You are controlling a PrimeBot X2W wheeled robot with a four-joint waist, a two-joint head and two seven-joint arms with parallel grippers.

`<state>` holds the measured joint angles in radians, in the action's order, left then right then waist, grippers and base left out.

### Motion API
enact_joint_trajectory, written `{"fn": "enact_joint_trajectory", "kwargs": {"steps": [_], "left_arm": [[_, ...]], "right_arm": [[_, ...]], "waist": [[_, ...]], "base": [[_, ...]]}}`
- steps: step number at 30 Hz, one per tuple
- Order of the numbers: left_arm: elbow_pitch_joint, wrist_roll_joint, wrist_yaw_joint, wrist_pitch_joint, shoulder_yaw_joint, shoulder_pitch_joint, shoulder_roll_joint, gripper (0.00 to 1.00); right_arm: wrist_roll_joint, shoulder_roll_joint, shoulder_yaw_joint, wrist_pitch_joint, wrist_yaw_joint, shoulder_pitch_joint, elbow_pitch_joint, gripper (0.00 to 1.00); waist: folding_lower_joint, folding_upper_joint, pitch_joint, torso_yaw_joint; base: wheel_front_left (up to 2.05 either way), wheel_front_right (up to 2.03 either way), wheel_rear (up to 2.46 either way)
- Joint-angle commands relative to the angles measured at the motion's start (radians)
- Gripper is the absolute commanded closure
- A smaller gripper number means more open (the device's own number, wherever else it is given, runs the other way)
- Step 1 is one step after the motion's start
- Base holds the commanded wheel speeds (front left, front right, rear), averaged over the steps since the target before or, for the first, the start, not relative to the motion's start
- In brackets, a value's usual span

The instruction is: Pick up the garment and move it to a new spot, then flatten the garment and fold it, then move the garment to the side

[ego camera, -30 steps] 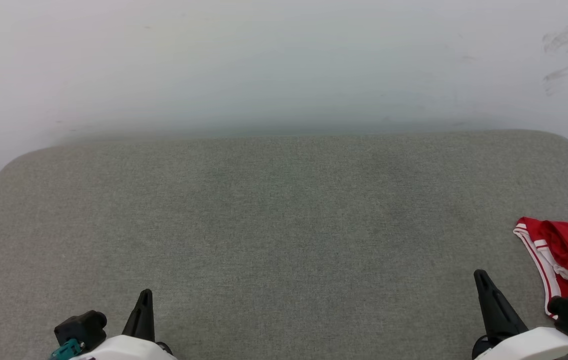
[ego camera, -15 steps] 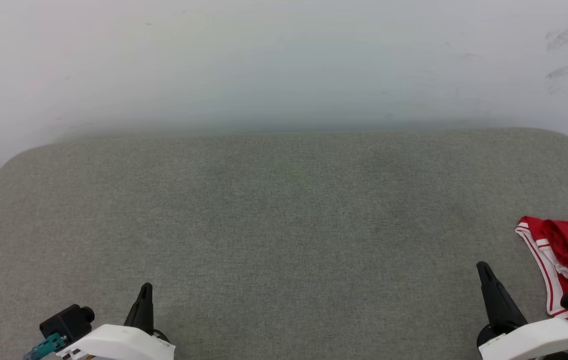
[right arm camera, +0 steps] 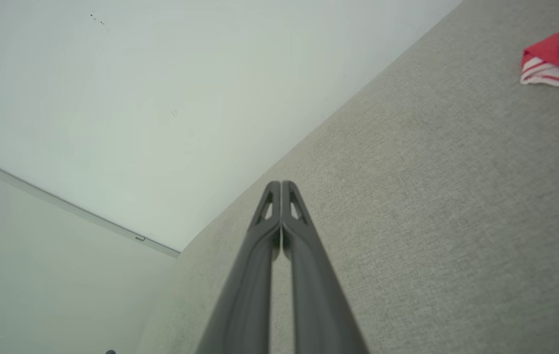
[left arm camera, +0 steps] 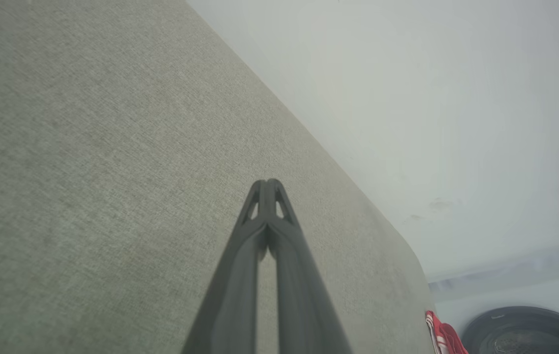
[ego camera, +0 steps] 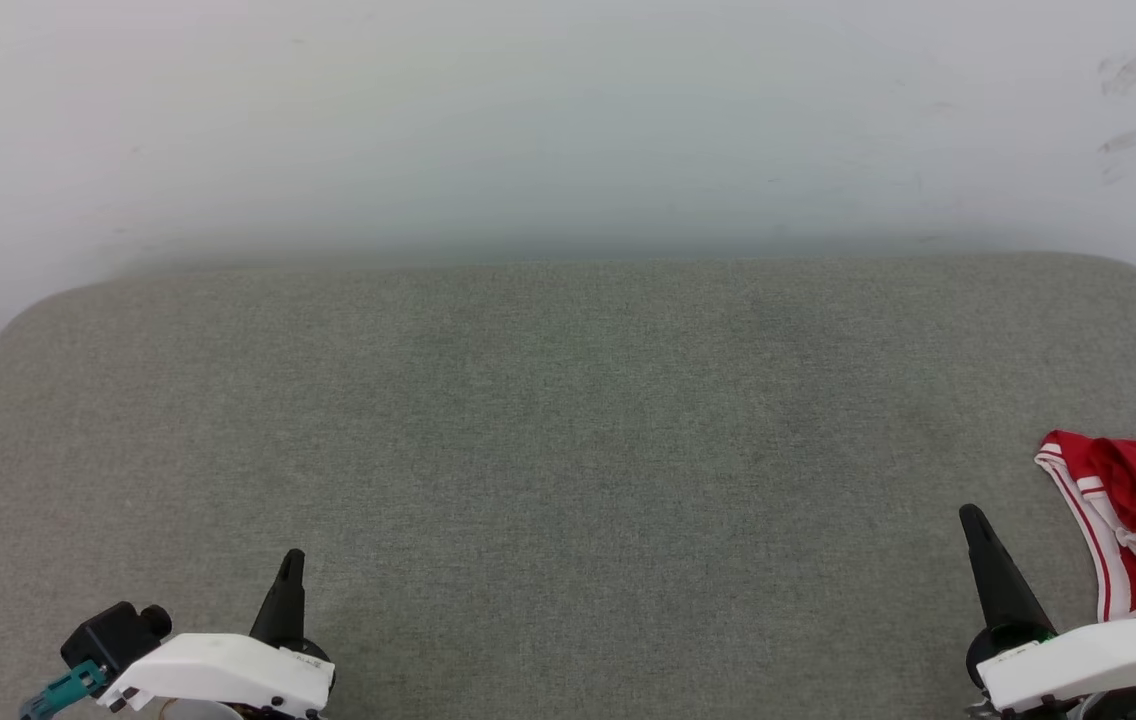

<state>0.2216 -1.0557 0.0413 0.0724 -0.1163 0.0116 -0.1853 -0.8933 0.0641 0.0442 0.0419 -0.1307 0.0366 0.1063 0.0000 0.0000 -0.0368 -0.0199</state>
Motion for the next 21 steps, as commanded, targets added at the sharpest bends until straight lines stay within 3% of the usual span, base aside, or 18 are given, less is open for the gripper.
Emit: {"fn": "enact_joint_trajectory", "kwargs": {"steps": [1, 21], "left_arm": [[-0.008, -0.021, -0.012, -0.006, 0.015, 0.030, 0.000, 1.00], [0.002, -0.199, -0.065, -0.063, 0.084, 0.054, 0.043, 1.00]], "right_arm": [[-0.028, 0.008, 0.003, 0.003, 0.000, -0.028, -0.004, 1.00], [-0.262, 0.008, 0.017, 0.019, 0.000, -0.070, 0.042, 1.00]], "waist": [[0.0000, 0.0000, 0.001, 0.000], [0.0000, 0.0000, 0.011, 0.005]], "base": [[0.00, 0.00, 0.00], [0.00, 0.00, 0.00]]}}
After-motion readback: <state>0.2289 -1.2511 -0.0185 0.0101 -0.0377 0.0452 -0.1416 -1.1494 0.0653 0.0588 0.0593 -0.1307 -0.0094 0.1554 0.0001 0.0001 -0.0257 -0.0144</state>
